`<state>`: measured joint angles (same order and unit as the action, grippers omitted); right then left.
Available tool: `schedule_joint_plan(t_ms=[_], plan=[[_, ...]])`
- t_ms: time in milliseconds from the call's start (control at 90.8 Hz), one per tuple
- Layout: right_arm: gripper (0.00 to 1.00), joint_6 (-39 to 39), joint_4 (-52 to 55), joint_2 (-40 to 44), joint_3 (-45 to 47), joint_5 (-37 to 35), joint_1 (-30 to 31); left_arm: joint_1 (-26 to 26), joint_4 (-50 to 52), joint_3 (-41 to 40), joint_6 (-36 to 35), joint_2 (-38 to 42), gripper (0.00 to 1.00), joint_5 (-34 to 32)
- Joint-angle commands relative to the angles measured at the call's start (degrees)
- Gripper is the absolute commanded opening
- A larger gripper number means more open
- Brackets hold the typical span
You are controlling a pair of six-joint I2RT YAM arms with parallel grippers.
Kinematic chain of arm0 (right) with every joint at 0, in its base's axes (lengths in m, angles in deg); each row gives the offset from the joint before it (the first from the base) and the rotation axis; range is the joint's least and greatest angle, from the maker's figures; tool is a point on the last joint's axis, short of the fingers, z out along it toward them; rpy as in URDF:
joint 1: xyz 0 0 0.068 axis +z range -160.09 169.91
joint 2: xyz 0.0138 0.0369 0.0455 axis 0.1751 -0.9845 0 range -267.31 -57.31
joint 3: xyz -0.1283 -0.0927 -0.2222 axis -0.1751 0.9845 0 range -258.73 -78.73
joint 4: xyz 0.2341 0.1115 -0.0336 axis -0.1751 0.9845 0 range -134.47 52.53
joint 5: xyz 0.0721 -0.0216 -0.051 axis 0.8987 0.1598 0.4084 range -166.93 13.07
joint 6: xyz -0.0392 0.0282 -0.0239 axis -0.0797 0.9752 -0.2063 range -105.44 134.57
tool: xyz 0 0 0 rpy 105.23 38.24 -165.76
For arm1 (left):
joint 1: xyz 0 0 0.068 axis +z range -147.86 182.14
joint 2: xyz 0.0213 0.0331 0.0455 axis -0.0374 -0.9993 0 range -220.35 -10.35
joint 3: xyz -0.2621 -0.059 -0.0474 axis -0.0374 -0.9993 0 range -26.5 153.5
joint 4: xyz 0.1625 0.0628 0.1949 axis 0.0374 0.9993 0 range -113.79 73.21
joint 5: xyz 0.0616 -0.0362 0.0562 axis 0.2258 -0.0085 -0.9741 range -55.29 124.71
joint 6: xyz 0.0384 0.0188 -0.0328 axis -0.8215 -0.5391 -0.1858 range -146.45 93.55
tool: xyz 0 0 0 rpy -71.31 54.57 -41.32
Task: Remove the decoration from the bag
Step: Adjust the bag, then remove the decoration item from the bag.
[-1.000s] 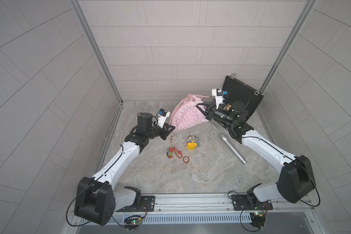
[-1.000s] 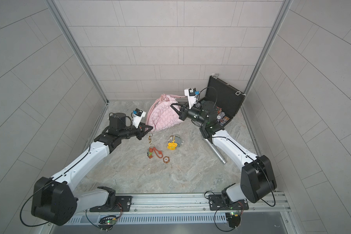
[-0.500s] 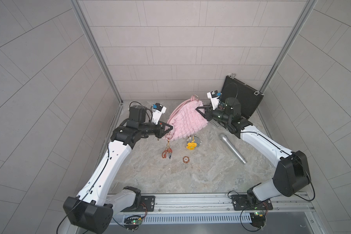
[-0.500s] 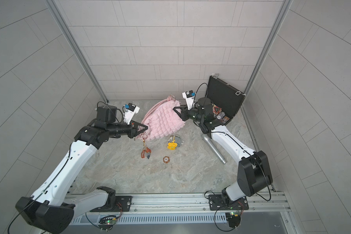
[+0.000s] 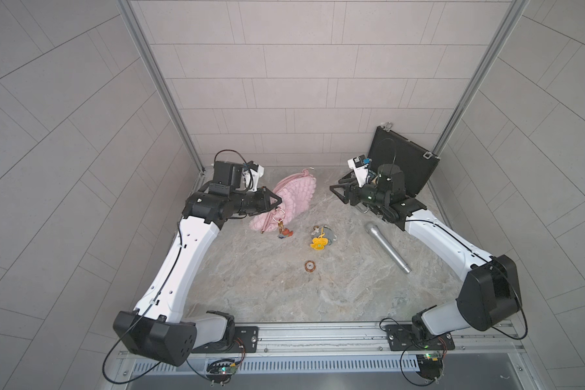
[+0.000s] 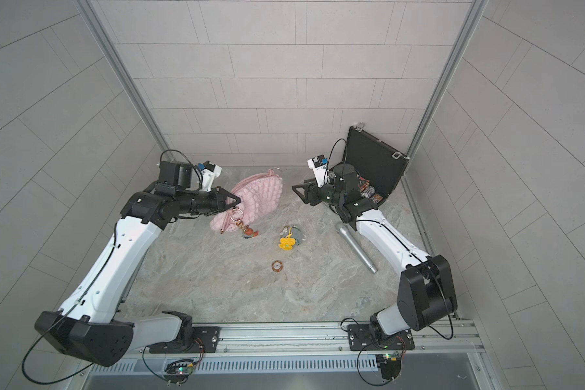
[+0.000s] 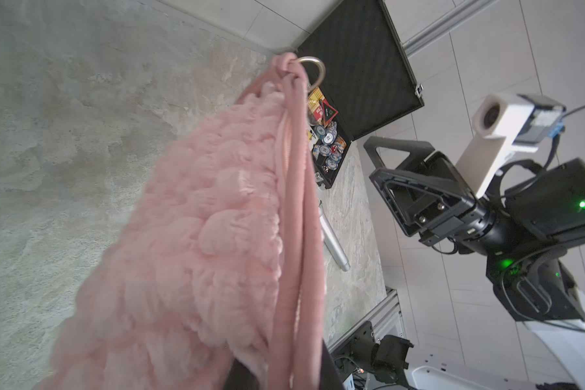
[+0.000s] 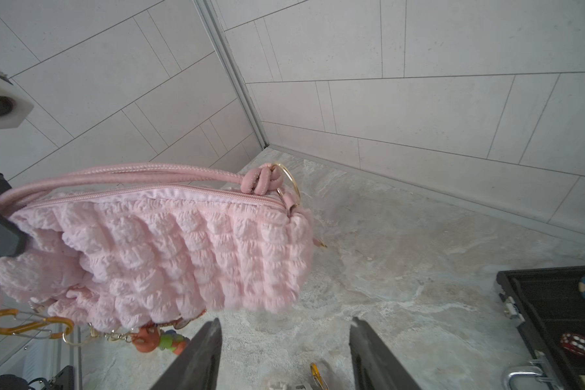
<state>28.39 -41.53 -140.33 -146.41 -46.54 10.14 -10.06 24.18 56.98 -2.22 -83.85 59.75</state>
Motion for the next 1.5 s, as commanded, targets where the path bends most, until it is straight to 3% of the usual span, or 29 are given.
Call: schedule_joint_plan(t_ms=[0, 154, 374, 771, 1123, 1310, 1486], plan=[[0.63, -2.1, 0.6, 3.7, 2.0, 1.8, -0.3, 0.4, -2.8, 2.0, 7.4, 0.5, 0.0, 0.2], [0.62, -2.3, -7.7, 6.7, 6.3, 7.1, 1.7, 0.5, -4.1, 1.8, 8.7, 0.1, 0.0, 0.7], [0.6, -3.7, -24.8, 8.5, 12.8, 8.9, 10.9, 0.5, -8.6, 0.3, 11.3, -0.1, 0.0, 2.6], [0.55, -3.2, -33.6, 0.6, 10.4, 13.8, 19.9, 0.5, -20.5, -3.3, 15.0, 0.2, 0.0, 9.6], [0.55, -5.4, -32.1, -2.5, 7.1, 15.9, 19.3, 0.5, -21.1, 0.3, 6.6, -1.9, 0.0, 21.6], [0.52, -6.6, -30.2, -2.7, 5.9, 16.4, 19.5, 0.5, -19.8, 1.5, 8.0, -3.6, 0.0, 18.4], [0.5, -12.0, -24.5, -0.5, 7.3, 3.9, 20.4, 0.4, -20.0, 0.9, 11.2, -3.0, 0.0, 12.2]])
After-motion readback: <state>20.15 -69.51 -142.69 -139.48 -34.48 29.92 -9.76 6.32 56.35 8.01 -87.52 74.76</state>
